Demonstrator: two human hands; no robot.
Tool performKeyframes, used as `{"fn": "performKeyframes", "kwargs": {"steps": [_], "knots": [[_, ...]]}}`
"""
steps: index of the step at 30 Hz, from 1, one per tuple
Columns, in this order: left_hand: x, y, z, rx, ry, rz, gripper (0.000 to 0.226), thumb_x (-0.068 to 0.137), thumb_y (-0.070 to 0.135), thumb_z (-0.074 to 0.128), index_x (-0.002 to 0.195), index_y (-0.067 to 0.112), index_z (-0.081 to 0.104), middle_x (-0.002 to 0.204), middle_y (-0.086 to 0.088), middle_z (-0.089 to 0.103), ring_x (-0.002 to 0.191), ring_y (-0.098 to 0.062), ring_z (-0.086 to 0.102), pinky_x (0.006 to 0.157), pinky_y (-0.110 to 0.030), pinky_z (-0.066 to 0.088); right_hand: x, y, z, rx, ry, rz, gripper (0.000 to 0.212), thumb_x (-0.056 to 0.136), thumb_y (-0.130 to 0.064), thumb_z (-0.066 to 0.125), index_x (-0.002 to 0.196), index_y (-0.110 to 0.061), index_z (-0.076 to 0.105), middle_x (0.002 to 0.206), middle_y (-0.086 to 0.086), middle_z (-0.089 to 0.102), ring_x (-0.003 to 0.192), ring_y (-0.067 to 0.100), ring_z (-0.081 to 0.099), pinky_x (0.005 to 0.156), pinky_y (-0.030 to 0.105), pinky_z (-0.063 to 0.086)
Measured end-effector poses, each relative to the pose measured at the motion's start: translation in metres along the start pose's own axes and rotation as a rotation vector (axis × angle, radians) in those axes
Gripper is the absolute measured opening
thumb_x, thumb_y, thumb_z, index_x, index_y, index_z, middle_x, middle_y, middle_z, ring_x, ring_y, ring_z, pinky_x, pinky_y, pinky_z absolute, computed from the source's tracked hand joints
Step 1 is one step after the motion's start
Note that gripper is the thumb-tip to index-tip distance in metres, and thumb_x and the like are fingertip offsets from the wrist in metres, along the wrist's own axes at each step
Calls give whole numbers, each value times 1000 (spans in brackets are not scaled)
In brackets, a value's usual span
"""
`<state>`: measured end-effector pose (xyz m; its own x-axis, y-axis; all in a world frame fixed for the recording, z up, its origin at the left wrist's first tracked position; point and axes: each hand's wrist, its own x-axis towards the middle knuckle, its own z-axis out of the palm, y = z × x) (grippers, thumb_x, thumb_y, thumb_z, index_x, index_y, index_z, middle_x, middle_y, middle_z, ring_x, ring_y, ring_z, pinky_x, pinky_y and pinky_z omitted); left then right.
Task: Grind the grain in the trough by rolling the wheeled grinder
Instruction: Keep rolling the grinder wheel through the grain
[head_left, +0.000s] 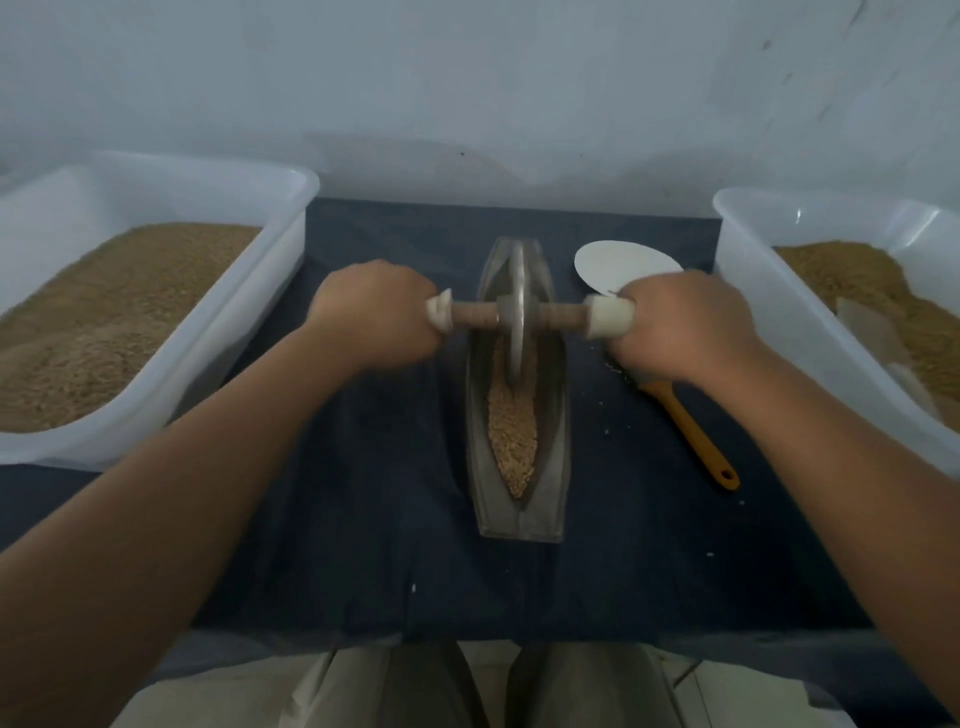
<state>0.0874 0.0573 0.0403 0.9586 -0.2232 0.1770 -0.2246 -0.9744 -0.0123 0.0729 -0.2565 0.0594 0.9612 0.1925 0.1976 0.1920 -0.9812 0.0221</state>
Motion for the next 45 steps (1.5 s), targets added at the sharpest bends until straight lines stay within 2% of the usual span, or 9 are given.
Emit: {"fn": "performKeyframes", "kwargs": {"steps": [5, 9, 14, 17, 22, 30, 32, 39, 45], "knots": [[30, 6, -5, -16, 6, -59, 64, 73, 79, 29, 67, 25, 62, 72, 3, 63, 64, -20, 57, 59, -32, 45, 40, -4, -8, -79, -58, 52, 17, 80, -41, 64, 72, -29, 55, 68, -6, 57, 62, 16, 52, 53, 30, 37], [-27, 2, -1, 38, 49, 51, 40, 81, 59, 45, 59, 27, 53, 57, 10, 54, 51, -13, 50, 48, -26, 32, -17, -2, -9, -17, -75, -12, 19, 77, -46, 61, 67, -30, 58, 62, -10, 58, 58, 11, 54, 51, 29, 43], [-59, -4, -6, 154, 241, 196, 37, 79, 54, 56, 53, 31, 46, 45, 14, 39, 38, -7, 37, 46, -17, 19, -58, 3, -7, 163, -147, -83, 28, 62, -63, 44, 87, -59, 55, 56, -17, 55, 56, 1, 52, 49, 29, 44], [-12, 5, -8, 155, 135, 105, 34, 81, 54, 53, 60, 28, 54, 57, 10, 52, 51, -15, 49, 50, -24, 31, -24, 7, 15, 72, -79, 47, 27, 75, -62, 58, 71, -36, 60, 64, -13, 58, 62, 10, 54, 53, 31, 42], [43, 8, -14, 135, 118, 49, 39, 85, 59, 54, 64, 26, 56, 64, 6, 56, 59, -20, 54, 60, -31, 44, 25, 2, 25, 24, 1, 143, 29, 87, -49, 60, 71, -26, 55, 74, -6, 62, 65, 20, 54, 58, 32, 40], [-57, -1, -14, 170, 111, 173, 30, 82, 49, 56, 59, 30, 53, 50, 11, 49, 43, -11, 49, 44, -23, 34, -63, -2, -20, 142, -244, -17, 5, 69, -52, 64, 70, -50, 60, 61, -16, 58, 60, 2, 56, 49, 27, 34], [-61, -3, -10, 174, 128, 181, 32, 80, 51, 58, 56, 31, 51, 46, 12, 46, 40, -9, 46, 43, -21, 30, -65, -1, -19, 154, -288, -23, 16, 71, -48, 69, 64, -41, 57, 61, -14, 59, 59, 3, 56, 49, 28, 34], [29, 7, -8, 100, 76, -25, 37, 79, 58, 46, 68, 26, 61, 66, 6, 58, 58, -19, 53, 57, -30, 41, 23, 0, 11, -12, 6, 100, 21, 85, -46, 65, 77, -26, 64, 66, -9, 53, 59, 12, 44, 52, 27, 29], [-21, 7, -6, 113, 84, 25, 36, 87, 54, 51, 63, 27, 55, 58, 9, 54, 52, -15, 53, 51, -27, 39, -12, 3, -2, -7, -120, 17, 21, 74, -51, 54, 70, -32, 61, 67, -10, 61, 61, 11, 53, 51, 28, 39]]}}
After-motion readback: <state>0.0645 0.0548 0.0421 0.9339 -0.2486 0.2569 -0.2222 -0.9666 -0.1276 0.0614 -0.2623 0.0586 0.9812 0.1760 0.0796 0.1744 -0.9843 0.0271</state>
